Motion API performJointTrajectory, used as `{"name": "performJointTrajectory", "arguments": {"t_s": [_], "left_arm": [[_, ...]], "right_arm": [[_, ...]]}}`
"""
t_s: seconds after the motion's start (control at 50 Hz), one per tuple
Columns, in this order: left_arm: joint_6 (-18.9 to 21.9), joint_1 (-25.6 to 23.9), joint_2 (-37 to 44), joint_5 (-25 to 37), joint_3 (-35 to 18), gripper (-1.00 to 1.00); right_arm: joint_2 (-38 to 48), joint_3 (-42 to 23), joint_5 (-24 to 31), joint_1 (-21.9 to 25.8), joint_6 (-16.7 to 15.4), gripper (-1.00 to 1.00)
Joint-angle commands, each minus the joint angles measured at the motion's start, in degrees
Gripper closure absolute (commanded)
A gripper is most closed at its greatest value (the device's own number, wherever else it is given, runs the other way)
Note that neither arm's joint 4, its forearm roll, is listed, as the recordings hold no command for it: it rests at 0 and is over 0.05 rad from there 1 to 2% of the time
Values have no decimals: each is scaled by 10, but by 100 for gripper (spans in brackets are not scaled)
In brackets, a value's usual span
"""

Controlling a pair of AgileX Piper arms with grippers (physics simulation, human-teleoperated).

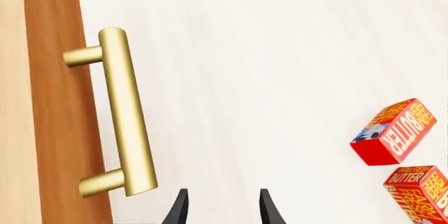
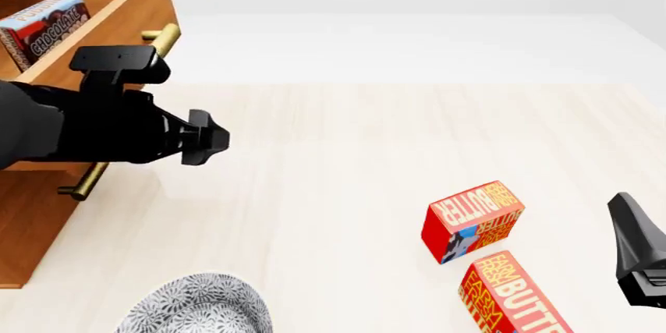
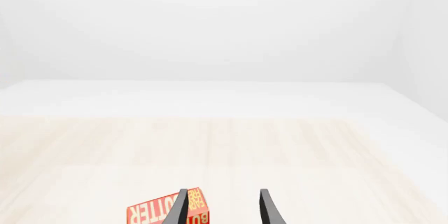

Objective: Put the chocolate pudding in the top drawer of the cabinet and close it.

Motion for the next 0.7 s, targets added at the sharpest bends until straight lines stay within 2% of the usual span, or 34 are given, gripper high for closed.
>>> {"name": "performJointTrajectory", "arguments": {"t_s": [0.02,0.52,0.56,0.6,0.64,0.7], "left_arm": [[-11,9,-12,-11,14,-100],[-17,66,-23,-32,40,-100],[-13,77,-26,-32,40,-100],[8,101,-31,-29,38,-100],[-5,90,-30,-31,41,-100],[6,103,-28,-33,41,-100]], "right_arm": [[-1,1,0,0,0,-100],[-1,0,0,0,0,-100],[-1,0,0,0,0,-100],[0,1,0,0,0,-100],[-1,1,0,0,0,-100],[-1,0,0,-1,0,-100]]}}
